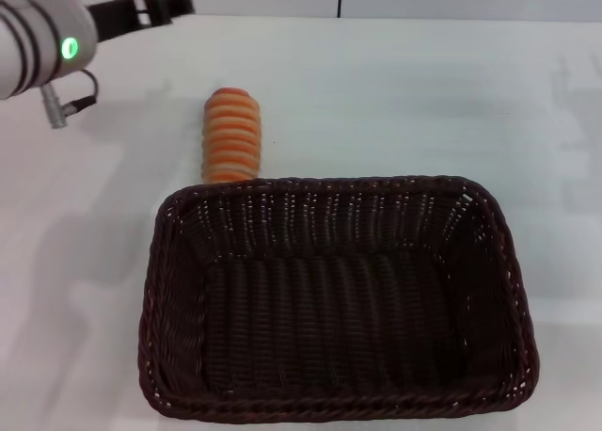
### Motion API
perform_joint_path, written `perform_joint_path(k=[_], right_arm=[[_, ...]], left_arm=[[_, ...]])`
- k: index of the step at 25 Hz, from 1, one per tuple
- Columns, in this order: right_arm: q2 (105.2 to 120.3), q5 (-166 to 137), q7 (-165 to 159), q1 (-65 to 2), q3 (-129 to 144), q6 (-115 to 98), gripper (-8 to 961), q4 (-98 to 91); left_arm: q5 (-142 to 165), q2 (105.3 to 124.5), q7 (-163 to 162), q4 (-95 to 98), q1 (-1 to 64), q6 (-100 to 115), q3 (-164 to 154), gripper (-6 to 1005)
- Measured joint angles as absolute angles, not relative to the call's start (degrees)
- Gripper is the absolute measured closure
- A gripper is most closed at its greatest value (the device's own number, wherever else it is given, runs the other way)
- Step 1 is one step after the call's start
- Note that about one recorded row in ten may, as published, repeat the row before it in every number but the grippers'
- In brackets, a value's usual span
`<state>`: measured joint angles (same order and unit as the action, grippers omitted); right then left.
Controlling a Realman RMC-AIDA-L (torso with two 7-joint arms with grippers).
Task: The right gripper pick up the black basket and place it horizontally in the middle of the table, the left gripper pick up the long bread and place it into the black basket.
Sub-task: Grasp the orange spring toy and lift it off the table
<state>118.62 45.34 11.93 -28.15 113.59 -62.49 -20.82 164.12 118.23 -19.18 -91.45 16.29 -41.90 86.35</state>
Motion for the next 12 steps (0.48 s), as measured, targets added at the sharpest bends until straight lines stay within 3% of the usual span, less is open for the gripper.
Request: perform_joint_path(k=[6,12], right_arm=[[117.93,45.3,11.5,-28.5,112.5,-62.9,524,-19.3],[116.6,45.3,10.0,-28.8,112.4,-62.6,524,-19.3]], left_arm=[[165.0,118.23,-19.0,-89.6,23.5,-54.0,86.6,251],[165.5,118.2,-21.3,-75.9,35.1,-60.4,87.3,254]])
